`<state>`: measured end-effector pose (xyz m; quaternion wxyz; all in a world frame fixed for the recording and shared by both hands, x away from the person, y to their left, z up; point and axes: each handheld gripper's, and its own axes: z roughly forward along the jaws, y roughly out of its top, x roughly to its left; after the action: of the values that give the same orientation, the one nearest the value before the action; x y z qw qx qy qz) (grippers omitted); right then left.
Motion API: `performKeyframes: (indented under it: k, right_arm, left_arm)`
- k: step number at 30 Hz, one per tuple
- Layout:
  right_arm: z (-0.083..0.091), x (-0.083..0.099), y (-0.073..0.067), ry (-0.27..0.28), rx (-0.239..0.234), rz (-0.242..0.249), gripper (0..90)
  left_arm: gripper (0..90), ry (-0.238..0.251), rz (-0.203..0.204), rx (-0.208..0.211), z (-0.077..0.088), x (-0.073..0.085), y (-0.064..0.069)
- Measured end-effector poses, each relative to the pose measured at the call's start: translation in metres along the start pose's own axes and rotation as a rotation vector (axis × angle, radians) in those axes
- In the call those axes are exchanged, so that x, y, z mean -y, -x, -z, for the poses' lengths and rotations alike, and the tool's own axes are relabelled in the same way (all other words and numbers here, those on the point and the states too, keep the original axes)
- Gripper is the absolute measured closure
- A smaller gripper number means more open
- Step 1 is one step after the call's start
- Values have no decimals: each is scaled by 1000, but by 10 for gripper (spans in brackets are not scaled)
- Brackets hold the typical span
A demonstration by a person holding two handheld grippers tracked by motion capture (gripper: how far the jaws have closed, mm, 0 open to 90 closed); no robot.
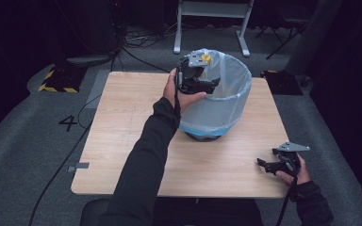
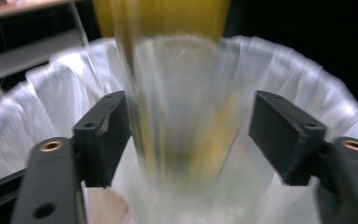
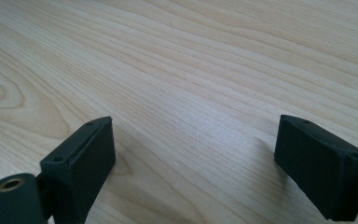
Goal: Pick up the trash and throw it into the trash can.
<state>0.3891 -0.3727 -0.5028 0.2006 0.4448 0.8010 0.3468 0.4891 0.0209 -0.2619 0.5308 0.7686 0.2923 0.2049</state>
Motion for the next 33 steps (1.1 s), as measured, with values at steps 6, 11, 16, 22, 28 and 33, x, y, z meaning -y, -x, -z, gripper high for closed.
performKeyframes:
  k: [6,11,16,22,28,33]
  right_arm:
    - [0,0,1,-1,4,5,122]
    - [0,0,0,-1,4,5,123]
    - [0,0,0,-1,3,4,122]
    - [0,0,0,-1,4,3,122]
    - [0,0,0,-1,3,4,122]
    - [0,0,1,0,2,5,122]
  left_arm:
    - [260,15,-8,-52,11,-9,0]
    - [218,18,-4,-52,17,-8,-1]
    - [180,31,-9,-48,26,-9,0]
    - [160,24,-53,-43,47,-8,4]
    - [157,20,-100,-38,78,1,5]
    - [157,39,-109,-54,104,14,1]
